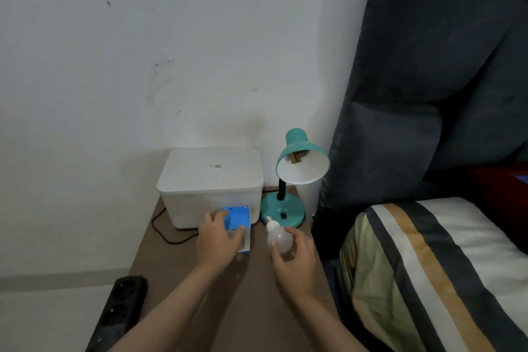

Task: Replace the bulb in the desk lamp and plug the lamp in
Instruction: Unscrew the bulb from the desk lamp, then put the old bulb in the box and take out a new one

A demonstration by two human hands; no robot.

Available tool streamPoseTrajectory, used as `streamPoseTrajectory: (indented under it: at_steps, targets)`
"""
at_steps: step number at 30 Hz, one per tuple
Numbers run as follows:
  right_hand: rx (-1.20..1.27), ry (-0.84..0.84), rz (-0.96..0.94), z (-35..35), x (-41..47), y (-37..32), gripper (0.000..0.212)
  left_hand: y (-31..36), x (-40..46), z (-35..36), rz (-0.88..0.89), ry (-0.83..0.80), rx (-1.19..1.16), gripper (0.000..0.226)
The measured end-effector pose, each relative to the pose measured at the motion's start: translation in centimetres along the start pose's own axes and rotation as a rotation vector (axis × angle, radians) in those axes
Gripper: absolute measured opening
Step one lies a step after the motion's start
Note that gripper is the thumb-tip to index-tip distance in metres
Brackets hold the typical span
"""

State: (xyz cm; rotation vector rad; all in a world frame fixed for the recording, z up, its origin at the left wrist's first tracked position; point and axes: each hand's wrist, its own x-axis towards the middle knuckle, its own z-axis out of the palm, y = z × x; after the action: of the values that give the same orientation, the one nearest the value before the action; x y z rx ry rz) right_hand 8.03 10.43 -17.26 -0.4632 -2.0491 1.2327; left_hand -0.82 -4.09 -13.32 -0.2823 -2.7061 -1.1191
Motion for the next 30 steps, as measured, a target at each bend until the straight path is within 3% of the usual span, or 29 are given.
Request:
streamPoseTrajectory:
  at_steps: [5,11,18,22,30]
  targets:
    - [-0.042,-0.133,0.197,2.2,-0.2,1.6,0.035,-1.2,0.1,0.7,-0.071,-0.045,-0.049,0.052]
    - [-0.033,-0.190,0.273,3.9,0.3,2.5,0.033,-1.6,0.2,1.4,-0.086,0.013,-0.129,0.050]
    - [-0.130,-0.156,0.116,4.1,0.6,1.3,0.046,-2.0,0.2,1.8,-0.100,0.064,-0.216,0.047]
    - [-0.082,-0.123,-0.104,4.1,1.2,-1.3,0.030,-2.0,0.3,1.8,-0.103,0.077,-0.241,0.042]
    - [-0.036,-0.352,0.119,5.9,3.9,-3.4,0.028,-1.9,0.4,1.4,-0.115,0.049,-0.258,0.045]
